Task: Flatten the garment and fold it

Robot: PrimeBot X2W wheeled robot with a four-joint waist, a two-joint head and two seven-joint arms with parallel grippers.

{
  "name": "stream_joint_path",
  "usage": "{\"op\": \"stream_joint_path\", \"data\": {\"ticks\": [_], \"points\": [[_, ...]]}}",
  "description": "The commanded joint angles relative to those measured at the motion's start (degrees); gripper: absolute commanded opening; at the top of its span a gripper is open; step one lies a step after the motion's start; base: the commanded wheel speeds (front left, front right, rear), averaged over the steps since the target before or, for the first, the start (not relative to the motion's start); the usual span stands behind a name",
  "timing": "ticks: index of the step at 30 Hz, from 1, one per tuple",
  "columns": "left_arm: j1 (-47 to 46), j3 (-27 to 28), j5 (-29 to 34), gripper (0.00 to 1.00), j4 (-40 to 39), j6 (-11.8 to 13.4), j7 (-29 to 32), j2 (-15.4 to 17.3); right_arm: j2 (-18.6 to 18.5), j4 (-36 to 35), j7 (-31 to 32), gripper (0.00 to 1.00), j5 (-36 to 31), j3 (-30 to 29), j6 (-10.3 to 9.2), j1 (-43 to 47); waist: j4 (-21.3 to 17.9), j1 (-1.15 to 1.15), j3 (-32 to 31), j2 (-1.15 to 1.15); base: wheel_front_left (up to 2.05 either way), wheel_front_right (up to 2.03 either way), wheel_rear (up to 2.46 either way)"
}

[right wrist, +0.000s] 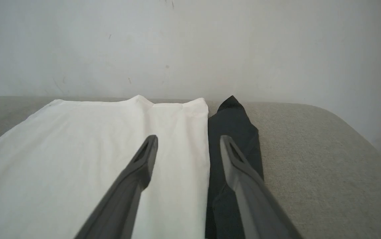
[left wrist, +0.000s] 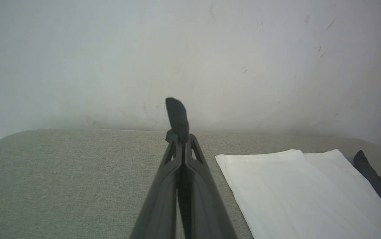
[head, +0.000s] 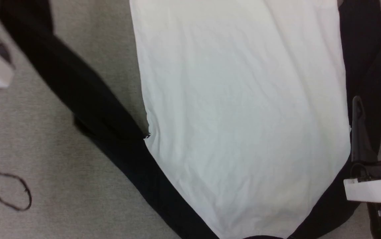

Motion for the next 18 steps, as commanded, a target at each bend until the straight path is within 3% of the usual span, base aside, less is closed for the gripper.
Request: {"op": "stream_joint_path", "data": {"ticks": [1,6,10,18], "points": [[2.31,1.64,-0.63,0.00,-1.07,0.62,-0.64,0.80,0.33,-0.05,0.04,1.00,-0.34,-0.09,-0.06,0.68,1.88,0.01,-4.88,0.00,0.00,0.00,0.00],[12.76,10.97,-2.54,0.00,-6.02,3.77,-2.26,3.03,0.99,-0.29,0.19,1.00,-0.47,-0.77,-0.06,2.37,2.70,0.01,-7.41,0.00,0.00,0.00,0.00],[20.01,15.82,-2.73,0.00,-8.49,5.94,-3.62,2.37,1.21,-0.10,0.30,1.00,-0.20,-0.92,-0.06,3.53,3.42,0.01,-9.23,0.00,0.00,0.00,0.00],[27.95,16.24,-2.14,0.00,-10.67,6.98,-5.94,-1.33,1.29,0.33,0.70,1.00,1.35,-0.88,-0.06,4.50,3.97,0.01,-12.65,0.00,0.00,0.00,0.00]]}}
